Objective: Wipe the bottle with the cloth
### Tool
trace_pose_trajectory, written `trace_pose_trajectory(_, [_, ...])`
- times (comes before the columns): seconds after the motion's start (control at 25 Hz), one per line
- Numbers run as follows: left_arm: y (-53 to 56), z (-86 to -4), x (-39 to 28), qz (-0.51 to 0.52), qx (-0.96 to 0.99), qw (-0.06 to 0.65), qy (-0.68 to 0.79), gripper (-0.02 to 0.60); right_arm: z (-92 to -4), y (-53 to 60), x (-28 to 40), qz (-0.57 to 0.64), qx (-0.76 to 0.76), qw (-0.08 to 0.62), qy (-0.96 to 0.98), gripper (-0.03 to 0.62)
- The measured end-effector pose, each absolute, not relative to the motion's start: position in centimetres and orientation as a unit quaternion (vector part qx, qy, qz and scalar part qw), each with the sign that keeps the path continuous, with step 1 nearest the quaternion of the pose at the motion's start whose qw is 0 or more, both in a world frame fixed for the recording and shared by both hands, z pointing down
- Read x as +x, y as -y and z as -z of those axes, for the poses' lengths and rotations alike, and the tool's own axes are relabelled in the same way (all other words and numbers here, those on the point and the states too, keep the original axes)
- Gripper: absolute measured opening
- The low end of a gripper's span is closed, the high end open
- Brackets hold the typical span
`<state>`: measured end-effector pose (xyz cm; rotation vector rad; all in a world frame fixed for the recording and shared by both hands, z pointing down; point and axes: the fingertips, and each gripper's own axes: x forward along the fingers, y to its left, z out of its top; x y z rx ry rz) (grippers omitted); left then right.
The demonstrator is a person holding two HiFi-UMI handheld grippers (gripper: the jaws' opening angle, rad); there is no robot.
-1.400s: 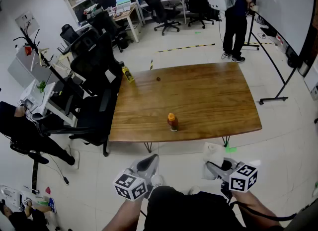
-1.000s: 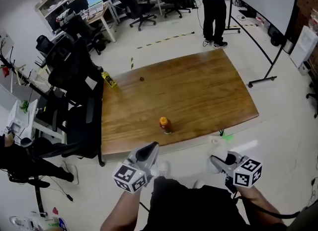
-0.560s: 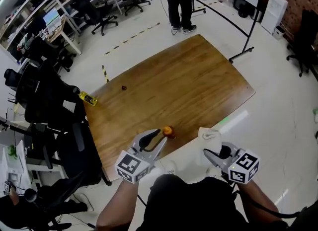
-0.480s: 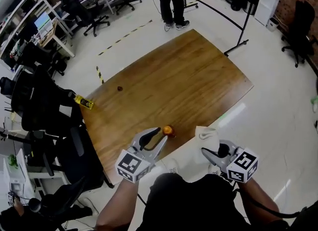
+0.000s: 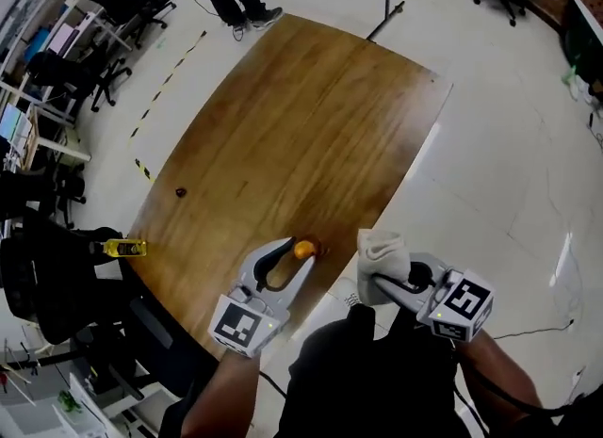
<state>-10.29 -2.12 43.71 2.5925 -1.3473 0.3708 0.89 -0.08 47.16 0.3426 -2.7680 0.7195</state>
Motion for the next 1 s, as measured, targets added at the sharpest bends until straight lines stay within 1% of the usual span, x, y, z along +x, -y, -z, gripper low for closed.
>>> trace_pose_trajectory(0.16, [2.4, -44.7, -9.7, -0.137, 0.882, 0.097, 0.441, 0.144, -47.9, -0.4, -0.7, -0.285, 0.123, 0.083, 0.947, 0.075])
trace_pose_trajectory(0.44, [2.3, -45.3, -9.7, -0.114, 0.891, 0.109, 0.426, 0.15, -49.1, 0.9, -4.2, -0.393, 0.141, -0.012, 0.909, 0.075])
trace_pose_trajectory(0.52, [2.3, -45.3, -9.7, -0.113, 0.892, 0.107, 0.425, 0.149, -48.6, 1.3, -5.3, -0.401, 0.133, -0.033, 0.906, 0.075])
trace_pose_trajectory(0.6, [2.1, -45.4, -9.6, -0.116, 0.89, 0.109, 0.426, 0.149, -48.0, 1.3, -6.2, -0.394, 0.125, -0.042, 0.91, 0.075])
trace_pose_trajectory(0.72, [2.1, -45.5, -9.5, -0.117, 0.889, 0.115, 0.428, 0.149, -48.4, 1.7, -6.6, -0.384, 0.135, -0.031, 0.913, 0.075])
trace_pose_trajectory(1.0, [2.1, -45.5, -9.9, -0.109, 0.887, 0.122, 0.431, 0.149, -50.5, 1.9, -6.8, -0.402, 0.13, -0.036, 0.906, 0.075])
